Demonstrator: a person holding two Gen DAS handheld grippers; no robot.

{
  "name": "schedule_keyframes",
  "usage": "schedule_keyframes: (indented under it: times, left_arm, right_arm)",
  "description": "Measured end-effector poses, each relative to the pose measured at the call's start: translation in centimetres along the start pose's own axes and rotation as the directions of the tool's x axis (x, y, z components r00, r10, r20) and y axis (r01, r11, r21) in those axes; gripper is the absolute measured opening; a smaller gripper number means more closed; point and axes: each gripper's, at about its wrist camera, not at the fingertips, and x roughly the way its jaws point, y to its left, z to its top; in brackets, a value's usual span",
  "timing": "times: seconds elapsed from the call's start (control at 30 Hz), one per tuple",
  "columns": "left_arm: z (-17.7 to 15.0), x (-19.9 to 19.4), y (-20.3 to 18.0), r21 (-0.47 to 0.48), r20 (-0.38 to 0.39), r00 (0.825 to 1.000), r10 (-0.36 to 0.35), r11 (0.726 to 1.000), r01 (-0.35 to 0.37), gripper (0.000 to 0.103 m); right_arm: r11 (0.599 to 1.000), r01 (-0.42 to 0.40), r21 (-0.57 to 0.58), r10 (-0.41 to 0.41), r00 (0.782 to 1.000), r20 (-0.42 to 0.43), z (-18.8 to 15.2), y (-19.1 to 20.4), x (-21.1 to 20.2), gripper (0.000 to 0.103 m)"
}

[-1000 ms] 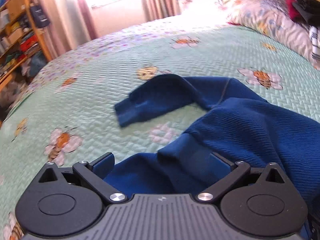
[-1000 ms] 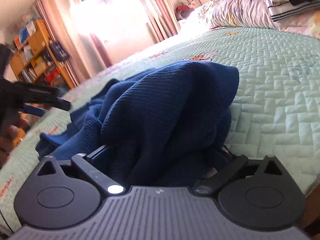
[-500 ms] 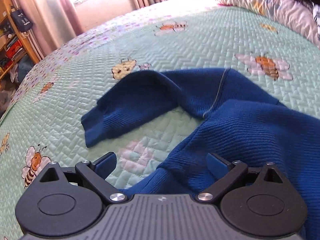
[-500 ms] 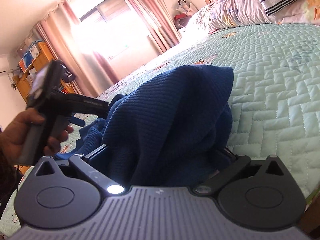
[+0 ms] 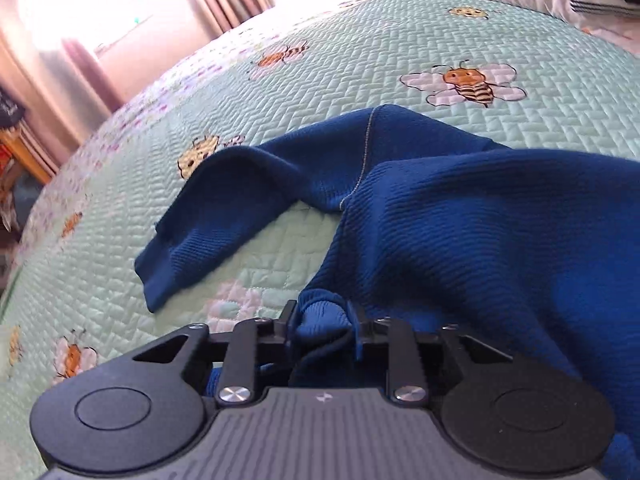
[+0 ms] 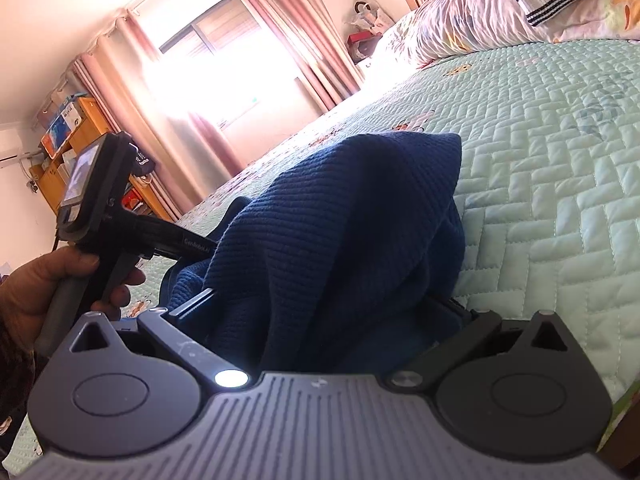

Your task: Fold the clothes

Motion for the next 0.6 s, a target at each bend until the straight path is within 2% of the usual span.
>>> schedule_keyframes:
  times: [0.13, 0.23, 0.3, 0.5, 0.6]
  left_arm:
    - [-1.0, -0.5, -1.3, 0.05, 0.017, 0.998, 0.057, 0.997, -0.058, 0.026]
    - [-1.7, -0.9, -1.7, 0.059, 0.028, 0.997, 0.075, 0.995, -0.077, 0.025]
    - [-2.0, -1.2, -1.8, 0.053, 0.034, 0.996, 0.082, 0.995, -0.084, 0.023]
    - [-3.6, -3.5, -0.6, -0.031, 0.061, 0.996, 0.07, 0.997, -0.068, 0.02]
    - [-4.7, -4.8, 0.4, -0.071, 0.073, 0.996, 0.059, 0.996, -0.054, 0.02]
  right_arm:
    - [0.997, 0.039, -0.059, -0.041, 0.999, -0.036, 0.0, 1.0, 0.3, 0.103]
    - [0.984, 0.091, -0.151, -0.108, 0.989, -0.106, 0.4, 2.4, 0.8, 0.103]
    - [0.97, 0.123, -0.209, -0.157, 0.976, -0.152, 0.7, 3.3, 1.2, 0.103]
    - [0.951, 0.193, -0.239, -0.255, 0.931, -0.262, 1.7, 5.0, 1.8, 0.103]
    - [0.945, 0.208, -0.252, -0.279, 0.916, -0.289, 1.9, 5.6, 2.0, 0.103]
